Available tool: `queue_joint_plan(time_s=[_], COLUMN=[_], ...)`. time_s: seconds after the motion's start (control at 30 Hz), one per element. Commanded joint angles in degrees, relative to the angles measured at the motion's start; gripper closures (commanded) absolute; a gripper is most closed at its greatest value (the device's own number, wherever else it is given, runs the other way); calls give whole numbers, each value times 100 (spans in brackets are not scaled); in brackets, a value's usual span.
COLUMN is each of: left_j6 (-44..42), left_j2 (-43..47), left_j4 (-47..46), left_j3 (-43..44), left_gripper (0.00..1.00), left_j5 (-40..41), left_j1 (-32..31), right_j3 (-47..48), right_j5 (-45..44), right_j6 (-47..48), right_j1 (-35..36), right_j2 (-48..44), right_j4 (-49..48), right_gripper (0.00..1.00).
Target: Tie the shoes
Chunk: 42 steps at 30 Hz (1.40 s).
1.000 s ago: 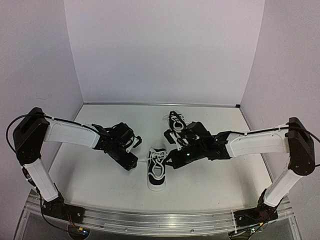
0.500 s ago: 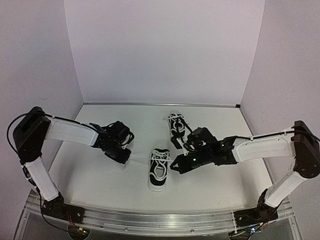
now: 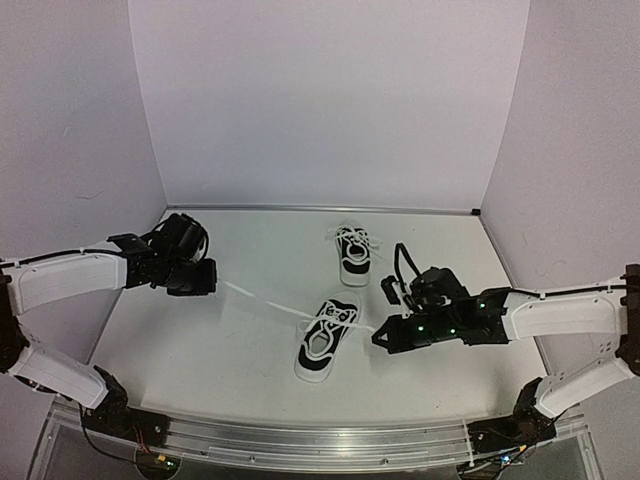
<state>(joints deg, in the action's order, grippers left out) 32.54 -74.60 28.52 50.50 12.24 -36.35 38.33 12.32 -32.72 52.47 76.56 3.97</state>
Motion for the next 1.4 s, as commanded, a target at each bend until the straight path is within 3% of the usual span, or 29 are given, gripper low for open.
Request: queue_joint_plan(time_s=[0.0,0.13,0.2,0.3,0.53,0.8,1.1,1.23,1.37], left_j6=[307,314,14,-368,-798,-782,-775,-584,13], left_j2=[71,264,197,-369,-2048,-2800,-2325,-1852,-1069], left_j4=[249,242,-183,-1040,-1878,-2784,-3117,-2891,-2802], left_j3=[-270,-358,-401,-403,26,263,-20,-206,-627], left_gripper=[100,100,100,100,100,100,100,100,100], left_j5=[128,224,-324,-1183,-1619,-2048,-2231,-1800,-1411], left_j1=[-3,5,-7,-317,-1542,-2509,-2637,-2445,-1763], right_j3=[-40,-436,-601,-360,289,725,963,716,232], right_j5=[-186,-785,-1006,-1023,-640,-13,603,335,-194], right_j6=[-204,-731,-904,-789,-460,-151,-313,-392,-617], right_j1=[-6,-161,-252,-288,-296,-296,-277,-313,-585], right_j2=[-11,-638,-830,-282,1274,2198,2517,2017,1082], right_j4=[109,377,367,234,-609,-1261,-1716,-1620,-1270], right_gripper=[100,100,100,100,100,100,100,100,100])
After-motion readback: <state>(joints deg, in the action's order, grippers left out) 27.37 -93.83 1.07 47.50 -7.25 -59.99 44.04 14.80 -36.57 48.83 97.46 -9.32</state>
